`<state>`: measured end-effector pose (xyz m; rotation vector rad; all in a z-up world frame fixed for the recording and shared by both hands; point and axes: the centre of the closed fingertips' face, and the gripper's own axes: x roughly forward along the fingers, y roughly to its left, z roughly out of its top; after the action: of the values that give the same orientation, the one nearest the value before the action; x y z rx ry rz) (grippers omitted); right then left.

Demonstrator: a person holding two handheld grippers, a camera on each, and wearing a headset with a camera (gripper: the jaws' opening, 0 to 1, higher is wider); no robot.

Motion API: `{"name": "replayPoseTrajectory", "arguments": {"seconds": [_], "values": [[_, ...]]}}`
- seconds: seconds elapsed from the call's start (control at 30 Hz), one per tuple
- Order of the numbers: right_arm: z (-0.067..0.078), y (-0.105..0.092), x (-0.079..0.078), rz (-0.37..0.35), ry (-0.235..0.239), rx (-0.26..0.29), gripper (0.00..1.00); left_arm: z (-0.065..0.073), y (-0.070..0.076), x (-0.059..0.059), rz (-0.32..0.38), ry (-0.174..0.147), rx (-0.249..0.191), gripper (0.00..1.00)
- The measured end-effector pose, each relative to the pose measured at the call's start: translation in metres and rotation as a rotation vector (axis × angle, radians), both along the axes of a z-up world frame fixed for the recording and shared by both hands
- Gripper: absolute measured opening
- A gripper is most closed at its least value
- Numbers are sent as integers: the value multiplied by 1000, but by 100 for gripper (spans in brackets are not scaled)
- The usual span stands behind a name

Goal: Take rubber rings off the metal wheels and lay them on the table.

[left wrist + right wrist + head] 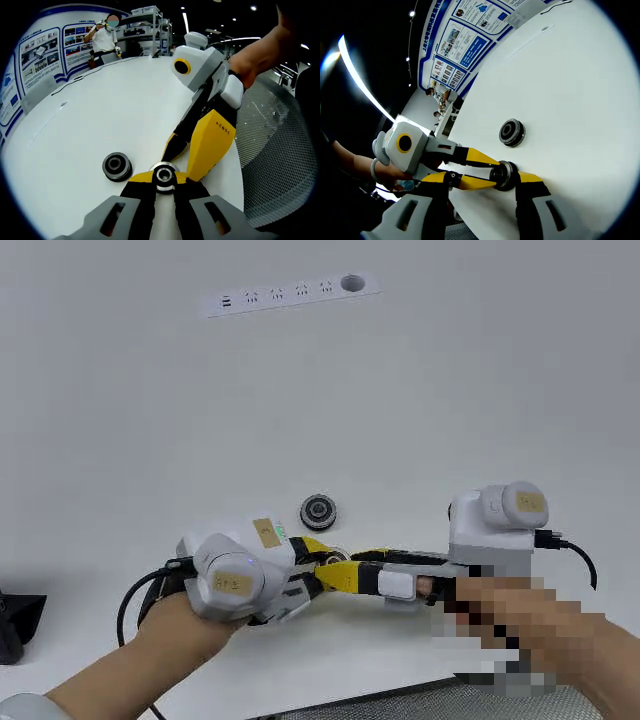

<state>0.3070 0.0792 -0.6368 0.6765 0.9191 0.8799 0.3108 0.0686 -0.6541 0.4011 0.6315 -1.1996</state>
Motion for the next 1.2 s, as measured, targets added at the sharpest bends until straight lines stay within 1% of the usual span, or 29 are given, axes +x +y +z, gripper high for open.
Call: {"name": "replayPoseTrajectory", "arguments": {"seconds": [0.13, 0.23, 0.33, 0.6, 0.87, 1.03, 1.1, 1.2], "values": [[0, 0, -4, 19, 8, -3, 55, 0, 0, 0, 2, 1, 0, 13], [-1, -1, -8, 28, 14, -6, 53, 0, 0, 0, 4, 1, -2, 13], [-2, -1, -11, 32, 21, -8, 53, 0, 0, 0, 7, 2, -4, 13], [2, 0, -12, 31, 35, 10, 57, 0, 0, 0, 8, 3, -4, 13], [3, -4, -12, 24, 34, 11, 52, 0, 0, 0, 9, 2, -5, 13], [3, -6, -10, 16, 34, 15, 48, 0, 0, 0, 9, 3, -7, 13], [2, -6, -9, 15, 34, 8, 48, 0, 0, 0, 10, 3, -7, 13], [-2, -8, -6, 2, 36, -10, 42, 0, 0, 0, 12, 4, -9, 13]]}}
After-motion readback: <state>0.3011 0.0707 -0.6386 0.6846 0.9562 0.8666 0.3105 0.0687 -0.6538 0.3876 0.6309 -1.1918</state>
